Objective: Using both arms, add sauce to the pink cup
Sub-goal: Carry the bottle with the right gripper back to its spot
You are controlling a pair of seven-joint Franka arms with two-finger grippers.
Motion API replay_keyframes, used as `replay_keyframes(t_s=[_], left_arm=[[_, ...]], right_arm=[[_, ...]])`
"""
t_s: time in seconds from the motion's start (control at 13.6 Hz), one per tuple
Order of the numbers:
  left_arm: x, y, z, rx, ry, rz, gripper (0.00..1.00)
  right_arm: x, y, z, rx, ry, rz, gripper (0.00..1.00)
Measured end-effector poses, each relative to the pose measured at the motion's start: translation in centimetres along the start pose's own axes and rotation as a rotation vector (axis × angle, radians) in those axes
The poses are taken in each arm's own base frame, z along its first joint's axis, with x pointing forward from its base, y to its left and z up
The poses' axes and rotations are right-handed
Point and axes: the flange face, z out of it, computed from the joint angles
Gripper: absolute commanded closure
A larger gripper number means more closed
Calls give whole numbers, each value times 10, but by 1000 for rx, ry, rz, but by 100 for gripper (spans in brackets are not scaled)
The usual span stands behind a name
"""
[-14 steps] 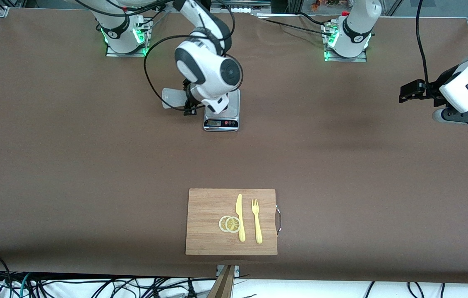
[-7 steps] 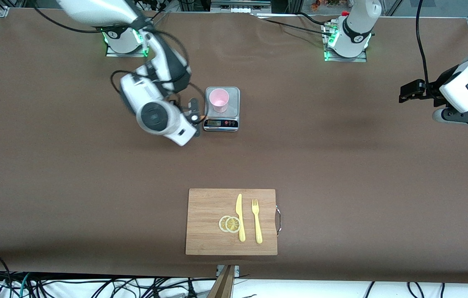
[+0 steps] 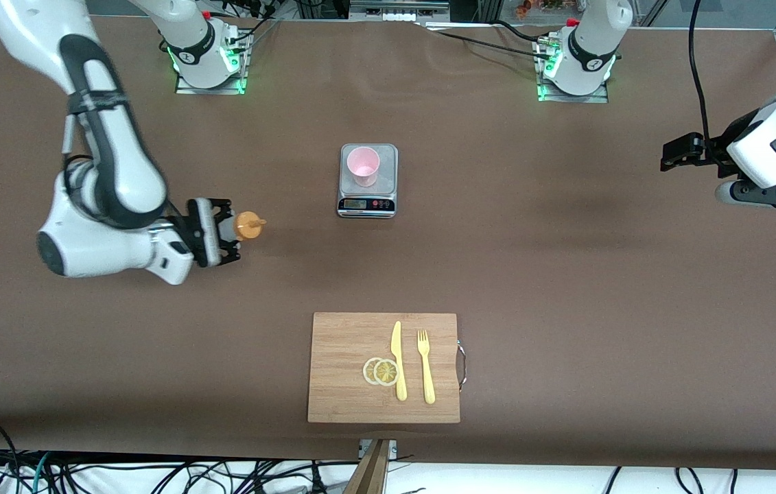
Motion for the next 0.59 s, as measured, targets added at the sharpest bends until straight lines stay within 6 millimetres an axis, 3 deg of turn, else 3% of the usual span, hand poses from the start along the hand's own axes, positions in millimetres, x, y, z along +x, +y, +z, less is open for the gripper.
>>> replay_keyframes(t_s=[0.15,0.29,0.59], left_arm=[[0,0,-2,0,7,0,0],[0,0,-5,0,11,0,0],[1,0,-4,0,10,0,0]], right_arm=[[-61,-13,-12,-10,171,6,100],[-109,-23,-19,-21,314,14,100],[-185,-26,8,-54,543,-3,100]])
